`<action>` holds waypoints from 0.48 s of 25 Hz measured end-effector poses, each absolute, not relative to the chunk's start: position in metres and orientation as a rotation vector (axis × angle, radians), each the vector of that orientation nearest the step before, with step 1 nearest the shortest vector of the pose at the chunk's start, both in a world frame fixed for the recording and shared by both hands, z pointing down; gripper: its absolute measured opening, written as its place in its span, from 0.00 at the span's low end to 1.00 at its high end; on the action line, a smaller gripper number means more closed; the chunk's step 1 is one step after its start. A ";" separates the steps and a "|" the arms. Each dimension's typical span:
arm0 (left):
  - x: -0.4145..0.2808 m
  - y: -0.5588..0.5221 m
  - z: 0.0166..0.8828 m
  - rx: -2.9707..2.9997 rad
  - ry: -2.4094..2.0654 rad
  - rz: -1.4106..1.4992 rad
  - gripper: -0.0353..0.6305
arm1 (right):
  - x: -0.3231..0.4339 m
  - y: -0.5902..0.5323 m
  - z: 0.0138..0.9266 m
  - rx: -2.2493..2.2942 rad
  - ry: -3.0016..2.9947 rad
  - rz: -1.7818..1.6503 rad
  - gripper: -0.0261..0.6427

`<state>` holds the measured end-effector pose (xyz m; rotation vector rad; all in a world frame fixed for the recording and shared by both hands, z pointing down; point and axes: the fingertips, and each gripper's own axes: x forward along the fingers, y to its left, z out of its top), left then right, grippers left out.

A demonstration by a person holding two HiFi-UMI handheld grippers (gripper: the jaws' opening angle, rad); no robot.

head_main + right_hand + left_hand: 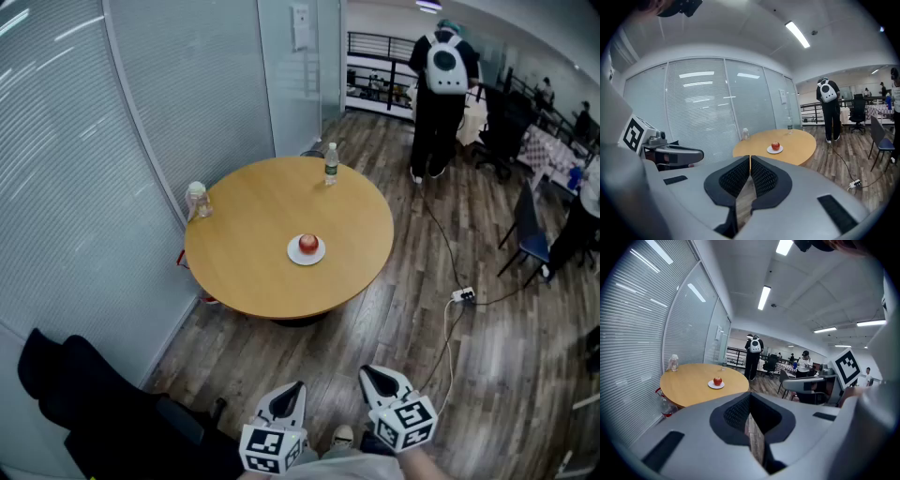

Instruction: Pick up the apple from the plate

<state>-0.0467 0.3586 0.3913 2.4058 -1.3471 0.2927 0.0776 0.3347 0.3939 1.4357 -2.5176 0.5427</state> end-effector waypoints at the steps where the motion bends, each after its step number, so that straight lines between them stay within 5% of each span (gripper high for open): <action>1: -0.048 0.358 0.391 2.403 -1.349 0.292 0.06 | 0.078 0.335 0.395 1.440 -2.514 0.546 0.09; 12: -0.052 0.358 0.391 2.406 -1.327 0.282 0.06 | 0.079 0.336 0.395 1.491 -2.516 0.571 0.09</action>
